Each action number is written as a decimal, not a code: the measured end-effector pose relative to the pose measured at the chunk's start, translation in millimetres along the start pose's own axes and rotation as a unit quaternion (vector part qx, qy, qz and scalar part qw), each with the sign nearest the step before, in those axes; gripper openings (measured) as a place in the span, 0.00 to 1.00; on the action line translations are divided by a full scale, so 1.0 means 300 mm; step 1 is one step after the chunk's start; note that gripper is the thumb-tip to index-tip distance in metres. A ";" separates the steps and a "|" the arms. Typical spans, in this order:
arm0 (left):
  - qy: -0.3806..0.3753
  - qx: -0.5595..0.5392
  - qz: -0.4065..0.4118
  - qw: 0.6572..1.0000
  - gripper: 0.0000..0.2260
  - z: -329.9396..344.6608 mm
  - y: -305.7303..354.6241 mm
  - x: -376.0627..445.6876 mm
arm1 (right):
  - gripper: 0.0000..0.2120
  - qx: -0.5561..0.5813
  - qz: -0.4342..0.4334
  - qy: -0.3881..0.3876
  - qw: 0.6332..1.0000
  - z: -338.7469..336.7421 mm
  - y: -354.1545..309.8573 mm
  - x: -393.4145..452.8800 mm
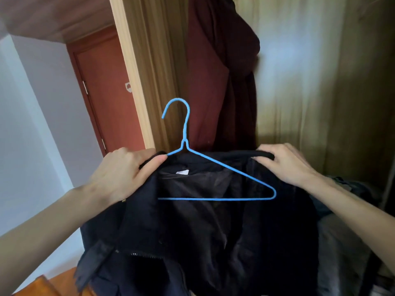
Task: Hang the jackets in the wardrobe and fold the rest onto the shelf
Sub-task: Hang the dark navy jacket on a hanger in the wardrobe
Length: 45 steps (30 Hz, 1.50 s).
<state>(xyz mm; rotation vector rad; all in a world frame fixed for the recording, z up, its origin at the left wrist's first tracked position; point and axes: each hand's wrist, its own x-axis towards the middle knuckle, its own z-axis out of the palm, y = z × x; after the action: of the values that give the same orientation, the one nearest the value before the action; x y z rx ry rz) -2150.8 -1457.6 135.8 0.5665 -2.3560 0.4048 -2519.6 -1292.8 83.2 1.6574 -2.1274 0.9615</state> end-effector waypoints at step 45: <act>0.202 -0.075 -0.036 0.976 0.17 0.039 0.421 0.196 | 0.07 0.098 -0.182 0.059 0.977 -0.401 -0.057 -0.081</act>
<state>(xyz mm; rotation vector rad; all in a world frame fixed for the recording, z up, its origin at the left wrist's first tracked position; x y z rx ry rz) -2259.9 -1371.2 149.9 0.4490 -1.9503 0.2756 -2517.6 -1198.6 163.5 1.9400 -1.6183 1.1440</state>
